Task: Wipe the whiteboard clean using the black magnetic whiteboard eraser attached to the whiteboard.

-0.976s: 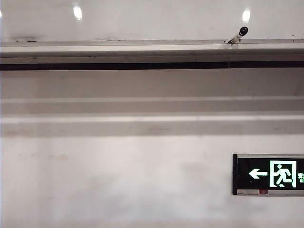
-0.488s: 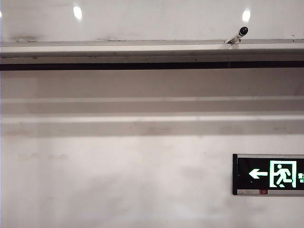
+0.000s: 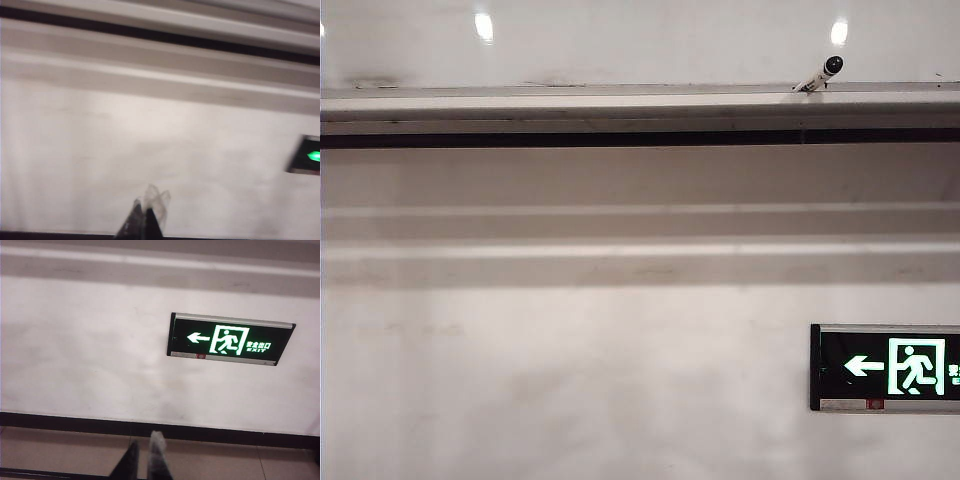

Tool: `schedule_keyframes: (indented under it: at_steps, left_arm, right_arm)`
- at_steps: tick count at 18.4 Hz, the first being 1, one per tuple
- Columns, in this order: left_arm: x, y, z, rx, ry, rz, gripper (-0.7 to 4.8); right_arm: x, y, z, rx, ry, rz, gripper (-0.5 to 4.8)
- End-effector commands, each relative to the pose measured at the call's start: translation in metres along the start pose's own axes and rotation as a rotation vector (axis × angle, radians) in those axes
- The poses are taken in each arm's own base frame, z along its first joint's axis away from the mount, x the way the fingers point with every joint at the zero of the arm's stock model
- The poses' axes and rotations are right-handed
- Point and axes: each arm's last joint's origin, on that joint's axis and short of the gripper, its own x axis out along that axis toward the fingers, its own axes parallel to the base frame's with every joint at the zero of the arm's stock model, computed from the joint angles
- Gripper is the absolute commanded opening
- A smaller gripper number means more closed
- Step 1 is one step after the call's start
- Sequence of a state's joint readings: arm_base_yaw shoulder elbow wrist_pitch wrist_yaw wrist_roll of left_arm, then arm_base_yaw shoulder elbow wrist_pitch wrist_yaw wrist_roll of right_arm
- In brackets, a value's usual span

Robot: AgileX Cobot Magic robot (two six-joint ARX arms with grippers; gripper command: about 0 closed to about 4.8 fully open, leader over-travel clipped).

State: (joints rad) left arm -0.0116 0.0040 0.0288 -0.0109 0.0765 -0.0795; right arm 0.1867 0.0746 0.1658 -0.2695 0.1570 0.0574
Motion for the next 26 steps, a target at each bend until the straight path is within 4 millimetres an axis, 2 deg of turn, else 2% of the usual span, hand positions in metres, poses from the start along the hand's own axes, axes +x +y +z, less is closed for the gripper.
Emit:
schedule_keyframes:
  at_steps: [1, 5, 26]
  left_arm:
    - [0.0005, 0.0071, -0.0034, 0.049, -0.015, 0.051, -0.06]
    - [0.0006, 0.0078, -0.0035, 0.09, -0.016, 0.122, -0.06]
    - [0.001, 0.0037, -0.0081, 0.101, 0.029, 0.083, -0.05]
  right_arm:
    - [-0.0003, 0.0001, 0.0015, 0.004, -0.013, 0.002, 0.33]
    - [-0.0003, 0.0001, 0.0015, 0.004, -0.013, 0.002, 0.32]
    - [0.0002, -0.0001, -0.0002, 0.004, -0.012, 0.0, 0.32]
